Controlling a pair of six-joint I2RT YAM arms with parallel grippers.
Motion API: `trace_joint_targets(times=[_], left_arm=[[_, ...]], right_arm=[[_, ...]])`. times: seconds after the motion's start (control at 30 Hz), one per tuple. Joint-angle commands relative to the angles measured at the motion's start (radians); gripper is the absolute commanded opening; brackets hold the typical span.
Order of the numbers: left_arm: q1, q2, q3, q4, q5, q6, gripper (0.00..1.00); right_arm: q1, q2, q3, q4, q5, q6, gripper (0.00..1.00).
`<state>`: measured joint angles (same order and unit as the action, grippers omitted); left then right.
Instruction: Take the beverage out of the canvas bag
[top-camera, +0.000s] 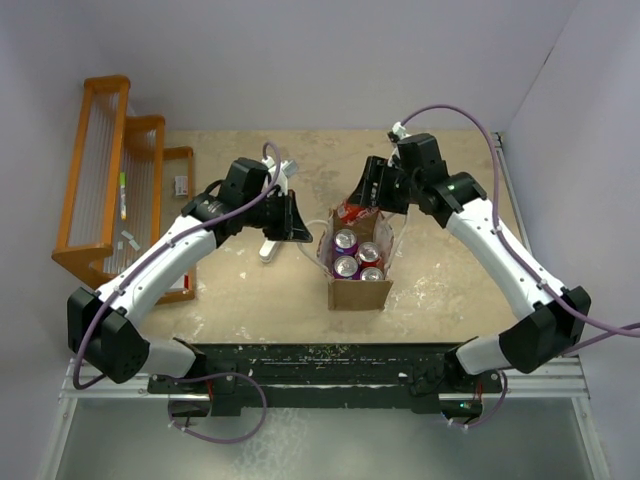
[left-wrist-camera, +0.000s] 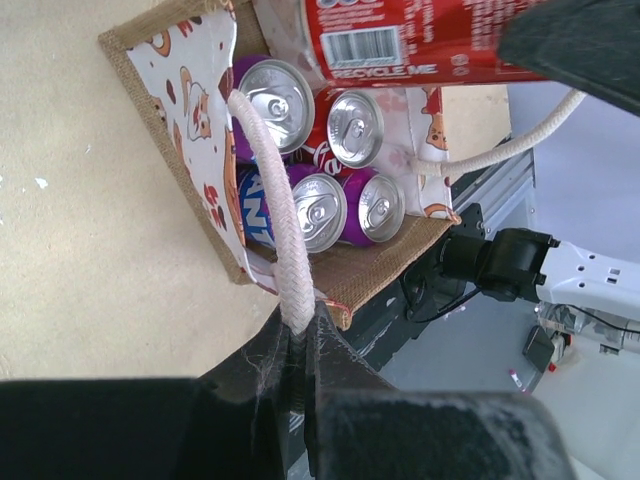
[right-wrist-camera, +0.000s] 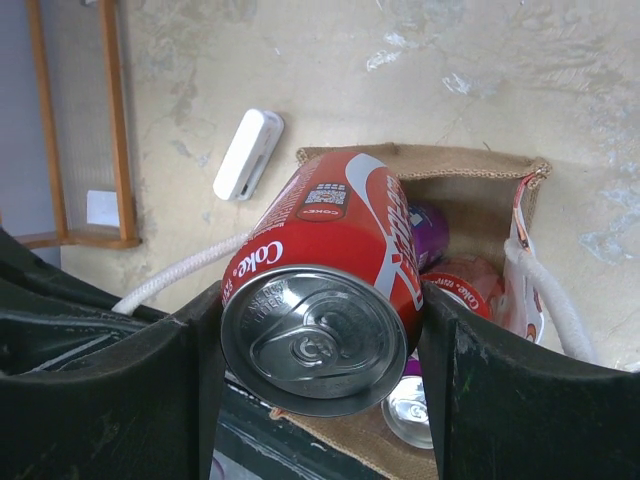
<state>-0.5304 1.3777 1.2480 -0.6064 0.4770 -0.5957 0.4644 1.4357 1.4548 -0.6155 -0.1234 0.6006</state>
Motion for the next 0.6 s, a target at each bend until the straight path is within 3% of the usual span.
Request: trace_joint_targets(times=[0.0,0.27,0.57], left_arm=[[0.008,-0.068,0.009,0.014,0.003,-0.036,0.00],[0.007,-0.052,0.015,0.042,0.021,-0.037,0.00],[0.007,-0.058,-0.037,0.146,0.036,-0.074,0.03]], right_arm=[[-0.003,-0.089,0.066,0.124,-0.008,-0.027,0.00],[-0.004,-0.209,0.086,0.165,0.130,-0.059,0.00],[-0.004,-0.335,0.026,0.090,0.697,0.035,0.00]])
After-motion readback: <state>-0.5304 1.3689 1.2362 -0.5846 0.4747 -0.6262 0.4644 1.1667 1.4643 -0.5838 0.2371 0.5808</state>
